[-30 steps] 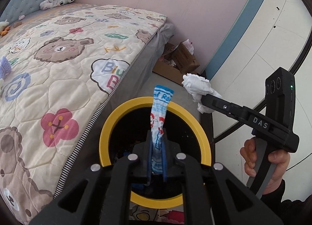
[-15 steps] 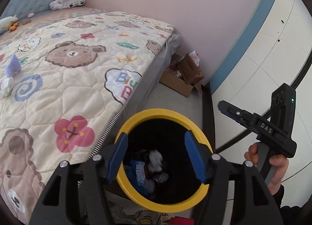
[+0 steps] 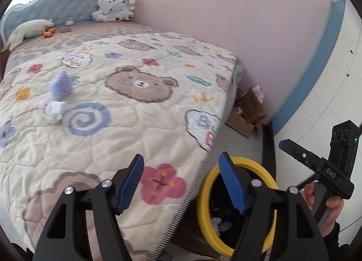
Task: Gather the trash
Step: 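Move both open grippers back over the bed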
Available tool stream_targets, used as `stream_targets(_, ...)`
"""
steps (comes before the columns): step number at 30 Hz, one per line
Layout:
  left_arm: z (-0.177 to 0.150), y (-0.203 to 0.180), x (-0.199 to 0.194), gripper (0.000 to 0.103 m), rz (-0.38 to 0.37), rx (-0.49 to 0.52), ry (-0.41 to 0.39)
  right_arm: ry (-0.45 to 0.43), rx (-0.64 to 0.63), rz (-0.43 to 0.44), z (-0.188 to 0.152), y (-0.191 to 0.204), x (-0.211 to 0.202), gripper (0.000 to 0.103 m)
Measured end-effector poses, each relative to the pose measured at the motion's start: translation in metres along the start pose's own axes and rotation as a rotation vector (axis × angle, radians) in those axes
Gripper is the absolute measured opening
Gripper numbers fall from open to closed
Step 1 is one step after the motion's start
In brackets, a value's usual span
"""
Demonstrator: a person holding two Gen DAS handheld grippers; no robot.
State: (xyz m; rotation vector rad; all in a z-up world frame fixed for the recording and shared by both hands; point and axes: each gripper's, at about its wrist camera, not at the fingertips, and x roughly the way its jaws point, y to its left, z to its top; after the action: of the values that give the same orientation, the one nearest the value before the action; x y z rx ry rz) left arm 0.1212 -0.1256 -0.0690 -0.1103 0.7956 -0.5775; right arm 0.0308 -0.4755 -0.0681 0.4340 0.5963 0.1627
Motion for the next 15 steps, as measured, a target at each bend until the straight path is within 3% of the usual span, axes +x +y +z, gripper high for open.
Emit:
stream_targets(9,0.024,0.075,-0.01,0.065,0.114,-0.055,-0.047,0.085,-0.093,0.093,0.012,0.058,0.079,0.063)
stream_targets(15,0.036,0.13,-0.007,0.065,0.181,-0.142,-0.063,0.154,-0.154,0.129,0.034,0.099,0.142,0.063)
